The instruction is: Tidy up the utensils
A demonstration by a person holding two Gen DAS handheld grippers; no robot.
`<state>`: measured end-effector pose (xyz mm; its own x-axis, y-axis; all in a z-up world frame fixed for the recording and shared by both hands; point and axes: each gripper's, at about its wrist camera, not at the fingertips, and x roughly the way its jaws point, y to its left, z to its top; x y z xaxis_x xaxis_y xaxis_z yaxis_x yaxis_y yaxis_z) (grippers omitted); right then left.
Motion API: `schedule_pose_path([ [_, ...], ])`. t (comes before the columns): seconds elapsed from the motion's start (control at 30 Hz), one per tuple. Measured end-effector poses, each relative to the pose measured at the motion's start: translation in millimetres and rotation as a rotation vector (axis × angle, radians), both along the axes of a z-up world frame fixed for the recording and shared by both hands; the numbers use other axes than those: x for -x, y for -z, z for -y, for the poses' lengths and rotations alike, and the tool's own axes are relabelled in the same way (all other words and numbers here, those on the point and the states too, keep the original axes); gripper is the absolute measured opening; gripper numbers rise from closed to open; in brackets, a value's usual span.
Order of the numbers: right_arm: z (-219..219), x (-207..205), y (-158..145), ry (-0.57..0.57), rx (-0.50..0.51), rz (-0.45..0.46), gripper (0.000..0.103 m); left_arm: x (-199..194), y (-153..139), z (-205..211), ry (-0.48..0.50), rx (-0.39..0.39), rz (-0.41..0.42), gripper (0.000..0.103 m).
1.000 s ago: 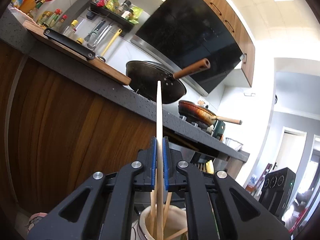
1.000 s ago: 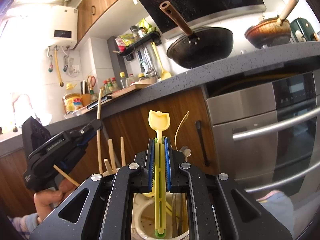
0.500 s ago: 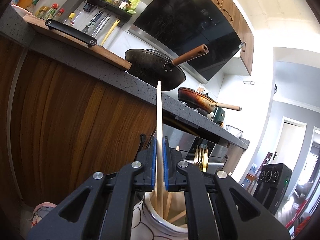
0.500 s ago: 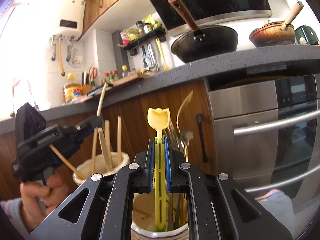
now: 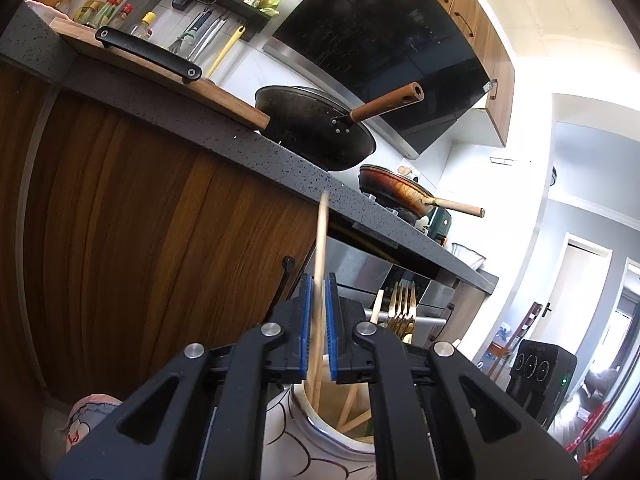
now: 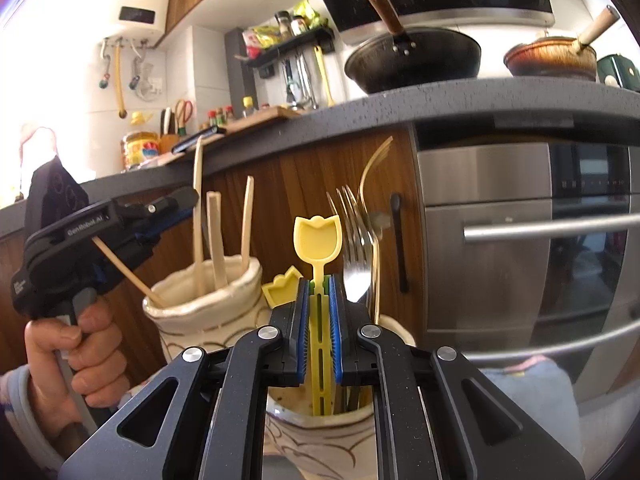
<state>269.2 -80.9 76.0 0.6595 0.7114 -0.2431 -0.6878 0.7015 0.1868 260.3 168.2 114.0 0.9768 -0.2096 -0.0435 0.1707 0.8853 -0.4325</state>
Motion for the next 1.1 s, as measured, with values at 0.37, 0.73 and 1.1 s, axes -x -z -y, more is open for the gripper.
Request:
schedule_pose_path([
  [0.37, 5, 3, 1, 0.024, 0.022, -0.007, 0.030, 4, -1, -4, -0.031, 0.008, -0.008, 0.033],
  [0.73, 28, 14, -14, 0.070, -0.011, 0.041, 0.048, 43, -23, -20, -0.106, 0.032, 0.074, 0.061],
  [1.1, 49, 39, -29, 0.095, -0.034, 0.080, 0.081, 88, -28, -4, -0.185, -0.057, 0.054, 0.092],
])
